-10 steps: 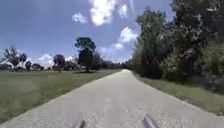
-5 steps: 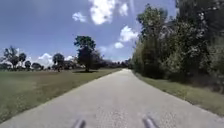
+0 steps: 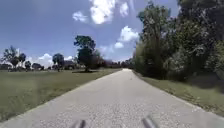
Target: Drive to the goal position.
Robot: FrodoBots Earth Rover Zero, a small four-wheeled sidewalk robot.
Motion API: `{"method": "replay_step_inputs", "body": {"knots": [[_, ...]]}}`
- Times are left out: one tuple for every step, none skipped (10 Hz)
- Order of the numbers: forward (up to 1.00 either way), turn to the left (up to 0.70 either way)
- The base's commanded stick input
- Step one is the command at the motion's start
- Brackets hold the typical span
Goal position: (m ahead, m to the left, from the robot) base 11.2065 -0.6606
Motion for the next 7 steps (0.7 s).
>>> {"method": "replay_step_inputs", "body": {"knots": [[0.50,0.00],[0.50,0.00],[0.50,0.00],[0.50,0.00],[0.50,0.00],[0.50,0.00],[0.50,0.00]]}}
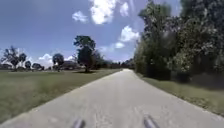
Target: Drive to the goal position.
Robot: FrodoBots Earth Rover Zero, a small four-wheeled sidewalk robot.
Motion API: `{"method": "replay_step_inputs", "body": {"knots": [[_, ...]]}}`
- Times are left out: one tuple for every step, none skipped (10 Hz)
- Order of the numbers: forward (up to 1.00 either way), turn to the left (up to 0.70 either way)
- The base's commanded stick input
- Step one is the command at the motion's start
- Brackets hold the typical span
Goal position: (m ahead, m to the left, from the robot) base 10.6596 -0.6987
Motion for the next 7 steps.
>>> {"method": "replay_step_inputs", "body": {"knots": [[0.50,0.06],[0.50,0.27],[0.50,0.49],[0.50,0.50],[0.50,0.44],[0.50,0.00],[0.50,0.00]]}}
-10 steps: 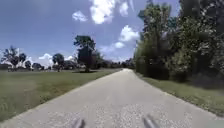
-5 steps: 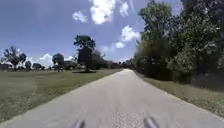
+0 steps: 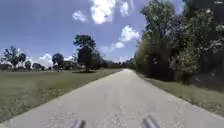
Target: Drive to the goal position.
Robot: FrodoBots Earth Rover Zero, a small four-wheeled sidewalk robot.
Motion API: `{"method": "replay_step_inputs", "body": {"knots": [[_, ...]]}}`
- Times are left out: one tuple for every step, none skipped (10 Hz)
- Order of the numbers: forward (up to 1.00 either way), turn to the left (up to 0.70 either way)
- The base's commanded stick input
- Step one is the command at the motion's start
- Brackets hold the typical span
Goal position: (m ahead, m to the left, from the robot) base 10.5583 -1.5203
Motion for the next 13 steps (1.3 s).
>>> {"method": "replay_step_inputs", "body": {"knots": [[0.50,0.00],[0.50,0.00],[0.50,0.00],[0.50,0.00],[0.50,0.00],[0.50,0.00],[0.50,0.00],[0.50,0.00],[0.50,0.00],[0.50,0.00],[0.50,0.00],[0.50,0.00],[0.50,0.00]]}}
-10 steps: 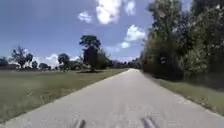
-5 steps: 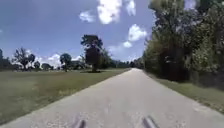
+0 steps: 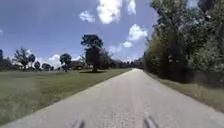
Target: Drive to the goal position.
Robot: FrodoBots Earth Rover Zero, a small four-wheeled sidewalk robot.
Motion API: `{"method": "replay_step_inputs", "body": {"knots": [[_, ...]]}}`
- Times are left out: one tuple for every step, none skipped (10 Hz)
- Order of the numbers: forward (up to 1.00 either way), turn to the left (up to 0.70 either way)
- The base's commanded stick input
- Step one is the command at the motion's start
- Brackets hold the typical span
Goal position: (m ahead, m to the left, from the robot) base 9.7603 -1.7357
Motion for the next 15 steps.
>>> {"method": "replay_step_inputs", "body": {"knots": [[0.50,0.00],[0.50,0.00],[0.50,0.00],[0.50,0.00],[0.50,0.00],[0.50,0.00],[0.50,0.00],[0.50,0.00],[0.50,0.00],[0.50,0.00],[0.50,0.00],[0.50,0.00],[0.50,0.00],[0.50,0.00],[0.50,0.00]]}}
